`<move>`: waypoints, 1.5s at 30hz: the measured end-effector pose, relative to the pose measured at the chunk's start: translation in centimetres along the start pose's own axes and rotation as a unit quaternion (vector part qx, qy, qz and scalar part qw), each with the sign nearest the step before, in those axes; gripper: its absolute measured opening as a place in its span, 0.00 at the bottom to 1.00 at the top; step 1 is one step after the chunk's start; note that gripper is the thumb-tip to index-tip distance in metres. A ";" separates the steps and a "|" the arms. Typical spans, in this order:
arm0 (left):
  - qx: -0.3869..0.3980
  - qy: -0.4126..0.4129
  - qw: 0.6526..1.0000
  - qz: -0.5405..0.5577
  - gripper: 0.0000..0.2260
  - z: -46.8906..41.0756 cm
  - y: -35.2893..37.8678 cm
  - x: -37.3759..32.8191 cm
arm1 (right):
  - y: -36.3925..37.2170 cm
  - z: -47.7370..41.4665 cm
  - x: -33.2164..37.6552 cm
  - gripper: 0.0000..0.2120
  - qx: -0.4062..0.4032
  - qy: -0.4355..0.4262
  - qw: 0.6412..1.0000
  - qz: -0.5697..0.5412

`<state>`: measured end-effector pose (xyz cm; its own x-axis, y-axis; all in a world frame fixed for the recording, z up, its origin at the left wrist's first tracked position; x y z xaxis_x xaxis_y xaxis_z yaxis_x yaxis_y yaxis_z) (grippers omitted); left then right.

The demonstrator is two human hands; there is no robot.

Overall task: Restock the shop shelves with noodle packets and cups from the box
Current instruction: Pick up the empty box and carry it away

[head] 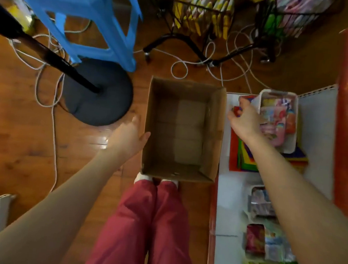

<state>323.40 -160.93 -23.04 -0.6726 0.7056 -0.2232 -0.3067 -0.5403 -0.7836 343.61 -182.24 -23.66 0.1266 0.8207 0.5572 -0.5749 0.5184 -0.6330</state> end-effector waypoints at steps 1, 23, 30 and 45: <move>0.007 -0.005 1.000 0.001 0.24 -0.7 1.8 0.6 | 1.2 -0.6 -1.5 0.27 0.004 0.007 1.000 0.009; -0.004 -0.100 0.991 0.084 0.27 -11.3 23.9 8.0 | 13.5 -12.2 -19.0 0.33 -0.091 0.098 0.991 0.010; -0.027 -0.118 0.980 0.160 0.22 -11.0 23.5 8.1 | 13.2 -12.6 -19.3 0.30 -0.098 0.079 0.992 0.004; -0.099 -0.064 0.982 0.146 0.21 -1.6 4.3 5.7 | 2.5 -3.4 -6.8 0.24 -0.117 0.014 0.989 -0.084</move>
<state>319.35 -158.49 -28.58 -0.7953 0.4642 -0.3898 0.0392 -0.6023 -0.7973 344.04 -185.66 -30.83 0.2295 0.7228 0.6519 -0.3405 0.6871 -0.6419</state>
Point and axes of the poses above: each hand's wrist, its own z-axis away from the middle knuckle, its own y-axis out of the palm, x = y × z, the point moved 8 cm from there along -z, towards the middle knuckle, and after that the axes turned 5 degrees about -z, right-handed, at the moved point
